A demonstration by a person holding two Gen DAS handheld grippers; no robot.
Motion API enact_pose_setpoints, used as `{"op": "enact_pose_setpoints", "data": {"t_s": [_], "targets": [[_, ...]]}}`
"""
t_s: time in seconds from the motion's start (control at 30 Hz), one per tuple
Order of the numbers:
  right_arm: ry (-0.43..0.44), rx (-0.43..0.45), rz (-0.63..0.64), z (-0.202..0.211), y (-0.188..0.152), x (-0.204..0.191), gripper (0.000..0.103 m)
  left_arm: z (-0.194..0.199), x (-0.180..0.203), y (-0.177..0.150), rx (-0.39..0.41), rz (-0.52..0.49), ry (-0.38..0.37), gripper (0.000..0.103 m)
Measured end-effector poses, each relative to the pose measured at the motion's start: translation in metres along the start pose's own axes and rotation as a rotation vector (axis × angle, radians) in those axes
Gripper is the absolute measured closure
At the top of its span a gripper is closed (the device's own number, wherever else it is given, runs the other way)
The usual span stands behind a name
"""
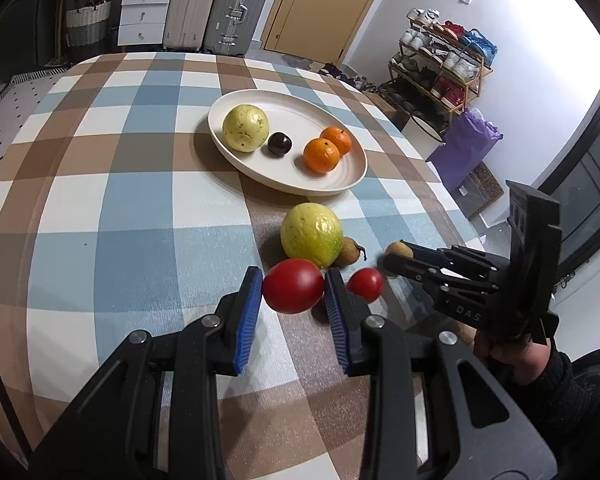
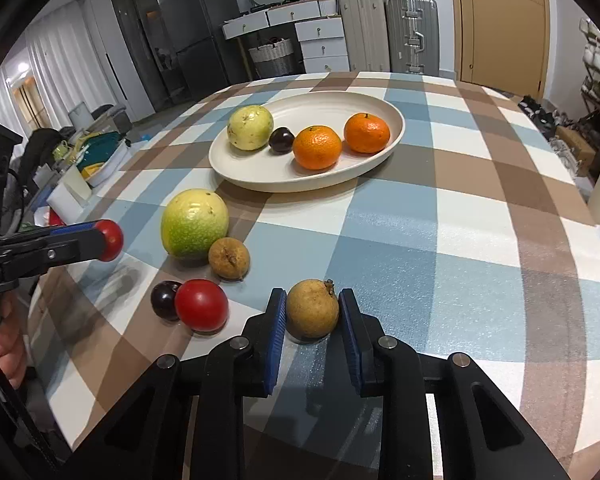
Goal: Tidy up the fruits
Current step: 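Grasp the brown pear with the right tool while the left tool holds the tomato, then carry the tomato and pear onto the white plate and open both tools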
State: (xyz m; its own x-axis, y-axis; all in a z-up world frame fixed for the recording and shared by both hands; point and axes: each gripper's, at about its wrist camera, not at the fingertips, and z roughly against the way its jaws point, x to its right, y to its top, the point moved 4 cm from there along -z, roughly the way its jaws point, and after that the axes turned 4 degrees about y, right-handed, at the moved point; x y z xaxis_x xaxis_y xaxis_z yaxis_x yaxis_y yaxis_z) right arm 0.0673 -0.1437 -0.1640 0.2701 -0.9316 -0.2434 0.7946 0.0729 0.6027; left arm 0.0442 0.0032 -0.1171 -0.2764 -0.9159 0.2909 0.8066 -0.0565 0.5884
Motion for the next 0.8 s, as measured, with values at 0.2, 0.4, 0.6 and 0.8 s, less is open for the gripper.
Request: {"op": "enact_pose_setpoints", "data": {"t_s": [0.2, 0.4, 0.6, 0.8], "targets": [[0.024, 0.041, -0.020, 0.008, 0.002, 0.002, 0.076, -0.002, 0.003, 0.010, 0.009, -0.017, 0.013, 0.074], [0.055, 0.078, -0.014, 0.017, 0.010, -0.005, 0.076, -0.002, 0.008, 0.017, 0.016, -0.030, 0.018, 0.074], [0.093, 0.112, -0.002, 0.027, 0.029, -0.010, 0.076, 0.002, 0.015, 0.032, 0.040, -0.046, 0.019, 0.074], [0.105, 0.140, 0.003, 0.033, 0.048, -0.010, 0.076, -0.004, 0.021, 0.045, 0.040, -0.058, 0.011, 0.074]]}}
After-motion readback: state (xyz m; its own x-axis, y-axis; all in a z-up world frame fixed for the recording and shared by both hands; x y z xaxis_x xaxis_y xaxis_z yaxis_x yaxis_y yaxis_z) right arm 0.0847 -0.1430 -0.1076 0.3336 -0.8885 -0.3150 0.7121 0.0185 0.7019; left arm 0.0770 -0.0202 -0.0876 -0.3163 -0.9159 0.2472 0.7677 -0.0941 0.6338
